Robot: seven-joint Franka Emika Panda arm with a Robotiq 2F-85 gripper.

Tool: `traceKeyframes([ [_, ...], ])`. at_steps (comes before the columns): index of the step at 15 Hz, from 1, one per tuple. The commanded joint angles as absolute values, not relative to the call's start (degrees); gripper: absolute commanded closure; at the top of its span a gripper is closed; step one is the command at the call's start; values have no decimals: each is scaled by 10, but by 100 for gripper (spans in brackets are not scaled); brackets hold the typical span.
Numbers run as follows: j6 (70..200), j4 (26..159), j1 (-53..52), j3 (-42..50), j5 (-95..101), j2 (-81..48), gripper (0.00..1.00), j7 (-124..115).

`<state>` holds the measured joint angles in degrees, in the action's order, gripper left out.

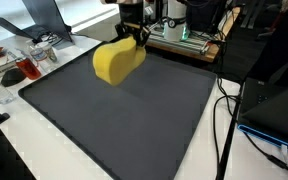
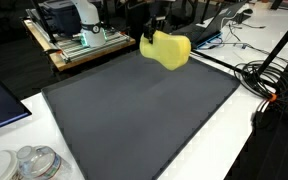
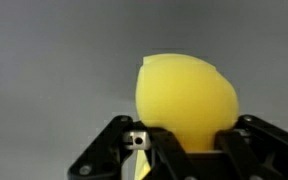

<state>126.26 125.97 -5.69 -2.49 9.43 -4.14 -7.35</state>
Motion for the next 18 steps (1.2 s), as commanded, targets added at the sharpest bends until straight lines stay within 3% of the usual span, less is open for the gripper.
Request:
traceKeyframes([
  [1, 1199, 1281, -36, -20, 77, 46, 96, -13],
  [10, 1082, 1242, -15, -9, 84, 179, 96, 28],
  [18, 1050, 1171, -25, -12, 73, 216, 97, 42],
])
